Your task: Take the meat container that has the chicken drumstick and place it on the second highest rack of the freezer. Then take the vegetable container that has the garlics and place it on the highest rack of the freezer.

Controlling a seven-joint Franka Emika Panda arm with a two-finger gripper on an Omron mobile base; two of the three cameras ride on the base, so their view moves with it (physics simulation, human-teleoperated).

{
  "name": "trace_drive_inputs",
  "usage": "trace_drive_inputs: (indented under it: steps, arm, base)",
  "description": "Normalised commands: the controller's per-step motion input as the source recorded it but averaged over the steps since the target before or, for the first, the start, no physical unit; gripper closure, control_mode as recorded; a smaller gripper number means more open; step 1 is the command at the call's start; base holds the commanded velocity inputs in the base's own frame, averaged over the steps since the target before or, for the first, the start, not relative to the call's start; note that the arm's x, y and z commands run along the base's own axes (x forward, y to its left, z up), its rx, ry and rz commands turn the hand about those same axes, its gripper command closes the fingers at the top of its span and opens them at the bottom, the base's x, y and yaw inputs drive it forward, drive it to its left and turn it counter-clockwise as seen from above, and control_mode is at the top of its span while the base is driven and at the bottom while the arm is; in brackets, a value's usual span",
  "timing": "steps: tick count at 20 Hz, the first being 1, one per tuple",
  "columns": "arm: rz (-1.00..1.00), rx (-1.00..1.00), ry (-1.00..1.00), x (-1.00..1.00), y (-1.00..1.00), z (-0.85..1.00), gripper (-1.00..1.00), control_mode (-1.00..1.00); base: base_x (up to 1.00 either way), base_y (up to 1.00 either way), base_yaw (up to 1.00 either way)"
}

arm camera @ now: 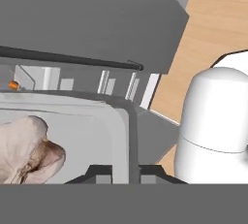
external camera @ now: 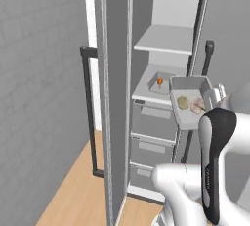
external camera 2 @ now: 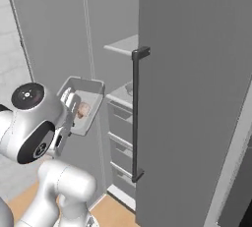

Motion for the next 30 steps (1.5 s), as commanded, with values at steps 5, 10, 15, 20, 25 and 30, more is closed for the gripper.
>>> trace_drive_inputs:
  steps: [5,10,15,20,25,30]
  arm:
    - [0.00,0.00,0.00,0.00,0.00,0.00,1.00,1.00]
    - [0.00,0.00,-0.02,0.00,0.07,0.00,1.00,-1.00]
    - [0.00,0.00,-0.11,-0.10,0.09,0.36,1.00,-1.00]
    - [-0.06,0.10,-0.04,0.20,0.00,0.75,1.00,-1.00]
    - [-0.17,0.06,-0.06,0.44,0.00,0.79,1.00,-1.00]
    - [-0.13,0.00,0.01,0.59,-0.07,0.52,1.00,-1.00]
  base:
    - [0.91,0.02,0.04]
    - [0.53,0.21,0.00]
    - [0.00,0.00,0.00]
    - [0.00,0.00,0.00]
    - [0.00,0.00,0.00]
    - [0.00,0.00,0.00]
